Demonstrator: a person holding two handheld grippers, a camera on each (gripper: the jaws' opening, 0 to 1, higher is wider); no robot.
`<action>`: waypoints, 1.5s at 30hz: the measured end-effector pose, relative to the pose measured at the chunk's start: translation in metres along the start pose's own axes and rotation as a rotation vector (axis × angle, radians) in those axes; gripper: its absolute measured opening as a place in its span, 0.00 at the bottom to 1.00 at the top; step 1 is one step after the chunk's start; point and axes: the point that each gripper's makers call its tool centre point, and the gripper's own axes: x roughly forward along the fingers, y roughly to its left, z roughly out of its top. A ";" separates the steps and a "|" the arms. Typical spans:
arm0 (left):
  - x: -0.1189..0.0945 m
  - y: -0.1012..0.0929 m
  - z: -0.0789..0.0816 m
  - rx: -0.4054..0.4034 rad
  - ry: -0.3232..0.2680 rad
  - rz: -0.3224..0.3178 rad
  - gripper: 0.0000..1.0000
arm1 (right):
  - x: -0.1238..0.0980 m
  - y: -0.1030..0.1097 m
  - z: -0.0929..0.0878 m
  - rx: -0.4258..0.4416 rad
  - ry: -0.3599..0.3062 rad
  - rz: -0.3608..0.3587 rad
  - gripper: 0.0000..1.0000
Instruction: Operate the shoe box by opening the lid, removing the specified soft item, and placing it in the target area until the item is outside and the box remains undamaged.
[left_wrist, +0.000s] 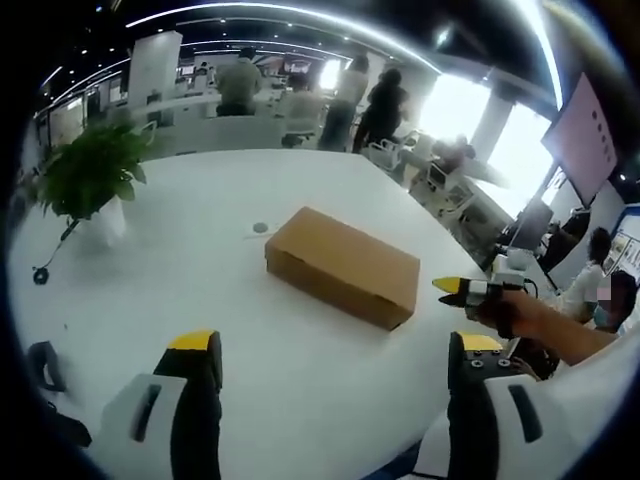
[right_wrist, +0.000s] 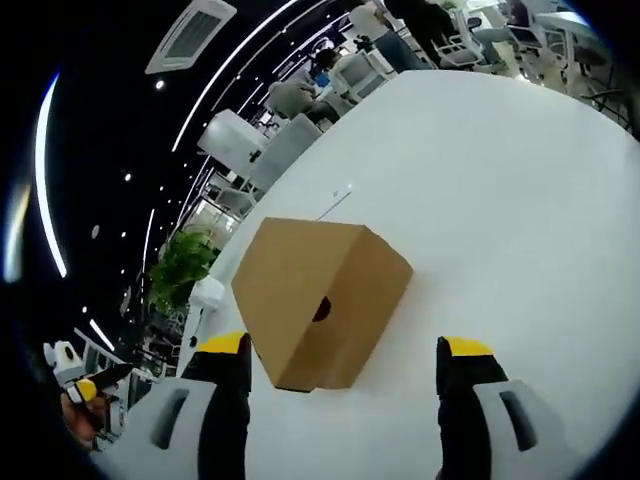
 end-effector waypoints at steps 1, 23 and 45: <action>0.000 0.001 -0.001 -0.002 0.002 0.001 0.96 | -0.001 0.003 0.000 0.013 -0.001 0.001 0.77; -0.006 -0.001 -0.010 -0.015 0.030 0.017 0.94 | 0.038 0.000 -0.004 0.194 0.008 0.068 0.69; -0.006 0.000 -0.008 -0.019 0.032 0.026 0.95 | 0.060 -0.001 -0.003 0.292 0.003 0.098 0.58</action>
